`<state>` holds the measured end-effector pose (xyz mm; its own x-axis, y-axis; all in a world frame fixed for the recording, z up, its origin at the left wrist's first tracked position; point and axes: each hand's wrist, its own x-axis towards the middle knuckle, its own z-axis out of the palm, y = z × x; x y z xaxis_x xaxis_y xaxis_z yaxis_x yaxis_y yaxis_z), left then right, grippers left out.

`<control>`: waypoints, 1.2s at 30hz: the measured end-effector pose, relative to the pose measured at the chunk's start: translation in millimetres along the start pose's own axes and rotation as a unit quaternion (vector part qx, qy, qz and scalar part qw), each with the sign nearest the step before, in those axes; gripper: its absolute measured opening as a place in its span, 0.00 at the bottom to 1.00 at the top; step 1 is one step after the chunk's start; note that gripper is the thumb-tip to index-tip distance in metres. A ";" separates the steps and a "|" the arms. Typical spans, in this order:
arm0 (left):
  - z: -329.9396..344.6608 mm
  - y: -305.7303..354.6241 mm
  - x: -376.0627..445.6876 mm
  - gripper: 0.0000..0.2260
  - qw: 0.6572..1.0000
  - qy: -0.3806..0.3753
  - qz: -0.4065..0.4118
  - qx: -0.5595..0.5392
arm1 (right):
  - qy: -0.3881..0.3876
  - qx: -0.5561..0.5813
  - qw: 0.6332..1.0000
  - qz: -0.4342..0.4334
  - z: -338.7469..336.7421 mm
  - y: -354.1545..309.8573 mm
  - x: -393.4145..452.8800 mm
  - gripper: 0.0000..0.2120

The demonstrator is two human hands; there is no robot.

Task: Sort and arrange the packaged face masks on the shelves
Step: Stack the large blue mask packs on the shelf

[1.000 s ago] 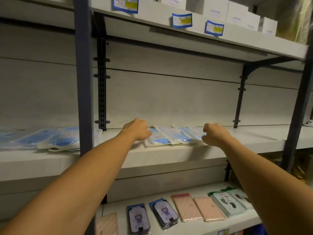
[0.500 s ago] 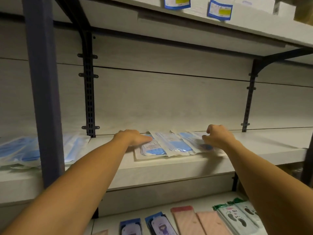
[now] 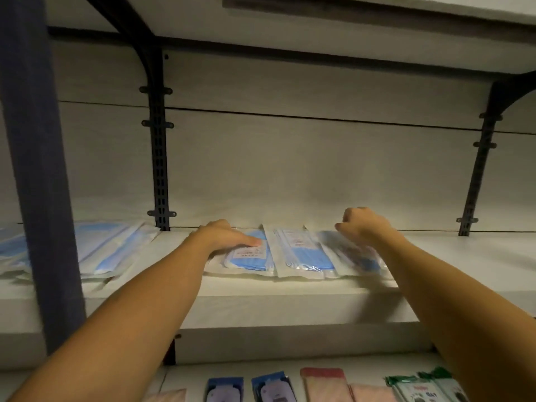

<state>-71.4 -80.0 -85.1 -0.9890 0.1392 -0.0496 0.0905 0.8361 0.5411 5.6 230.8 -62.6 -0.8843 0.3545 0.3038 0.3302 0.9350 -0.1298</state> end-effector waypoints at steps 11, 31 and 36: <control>-10.1 -7.8 -0.8 0.40 0.990 0.011 0.005 -0.142 | -0.002 0.024 0.990 0.137 18.5 76.5 3.3 0.15; -21.4 -18.2 -14.4 0.18 0.982 -0.018 0.000 -0.191 | -0.001 0.415 0.888 0.199 6.9 82.0 0.7 0.11; -20.8 -23.8 -8.7 0.14 0.962 0.002 -0.001 -0.274 | -0.005 0.598 0.776 0.200 2.3 79.3 3.0 0.08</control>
<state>-67.4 -112.1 -80.1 -0.9898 0.1341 -0.0489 0.0137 0.4302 0.9026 28.3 306.0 -74.1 -0.7942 0.6077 0.0073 0.0407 0.0650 -0.9971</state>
